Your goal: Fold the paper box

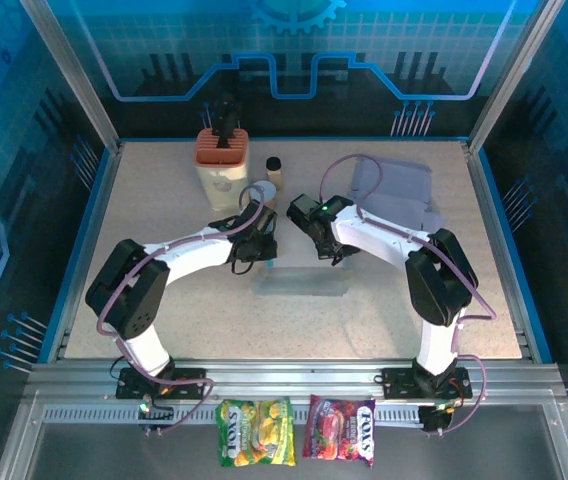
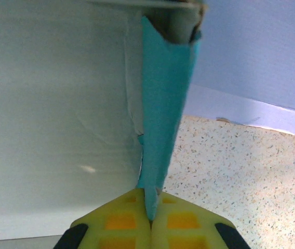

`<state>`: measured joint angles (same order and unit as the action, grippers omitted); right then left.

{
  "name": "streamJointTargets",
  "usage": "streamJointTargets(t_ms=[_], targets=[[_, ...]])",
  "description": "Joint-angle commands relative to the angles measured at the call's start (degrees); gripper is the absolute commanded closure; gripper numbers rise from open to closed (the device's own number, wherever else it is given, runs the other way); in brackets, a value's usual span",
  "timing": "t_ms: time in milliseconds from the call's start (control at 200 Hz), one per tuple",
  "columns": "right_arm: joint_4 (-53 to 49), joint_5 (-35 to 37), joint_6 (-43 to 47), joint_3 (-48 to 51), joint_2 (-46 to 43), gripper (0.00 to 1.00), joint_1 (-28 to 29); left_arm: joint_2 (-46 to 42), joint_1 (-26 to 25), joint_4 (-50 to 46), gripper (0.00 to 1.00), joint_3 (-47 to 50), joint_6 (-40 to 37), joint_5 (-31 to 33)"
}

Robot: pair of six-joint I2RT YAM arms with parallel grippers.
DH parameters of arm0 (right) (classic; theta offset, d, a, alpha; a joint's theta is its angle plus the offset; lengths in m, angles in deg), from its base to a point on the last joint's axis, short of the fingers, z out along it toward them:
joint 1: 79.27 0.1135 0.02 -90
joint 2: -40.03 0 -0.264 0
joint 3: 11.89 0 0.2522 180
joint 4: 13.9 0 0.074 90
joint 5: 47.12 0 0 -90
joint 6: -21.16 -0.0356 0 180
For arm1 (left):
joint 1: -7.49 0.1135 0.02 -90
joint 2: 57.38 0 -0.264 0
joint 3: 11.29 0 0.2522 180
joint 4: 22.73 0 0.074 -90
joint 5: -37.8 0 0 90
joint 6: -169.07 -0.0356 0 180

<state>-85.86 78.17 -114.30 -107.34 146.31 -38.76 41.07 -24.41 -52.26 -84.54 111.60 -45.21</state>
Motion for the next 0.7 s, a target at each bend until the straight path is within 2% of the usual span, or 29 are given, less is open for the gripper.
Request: streamJointTargets(t_ms=[0, 60, 175, 335, 480, 590, 695], targets=[[-5.57, 2.33, 0.58, 0.93, 0.82, 1.00, -1.40, -0.15, 1.48, 0.51, 0.82, 0.41, -2.49, 0.86], [-5.53, 2.24, 0.62, 0.85, 0.82, 1.00, -1.40, 0.07, 1.43, 0.82, 0.84, 0.51, -2.55, 0.97], [-5.53, 2.24, 0.80, 0.77, 1.17, 1.00, -1.40, 0.15, 1.40, 0.45, 1.00, 0.36, -2.65, 2.42], [-5.61, 1.89, 0.73, 0.48, 2.07, 1.00, -1.40, 1.94, -0.20, -7.12, 1.00, -2.78, -1.22, 9.49], [-5.38, 1.54, 0.65, -0.03, 3.07, 1.00, -1.40, 3.31, -2.61, -12.74, 1.00, -3.28, 5.15, 16.82], [-5.35, 1.54, 0.71, -0.16, 3.69, 1.00, -1.50, 5.13, -2.83, -18.35, 1.00, -4.23, 12.22, 19.80], [-4.96, 1.23, 0.93, 0.02, 3.85, 1.00, -1.58, 5.39, -3.28, -19.01, 1.00, -3.88, 13.05, 20.55]])
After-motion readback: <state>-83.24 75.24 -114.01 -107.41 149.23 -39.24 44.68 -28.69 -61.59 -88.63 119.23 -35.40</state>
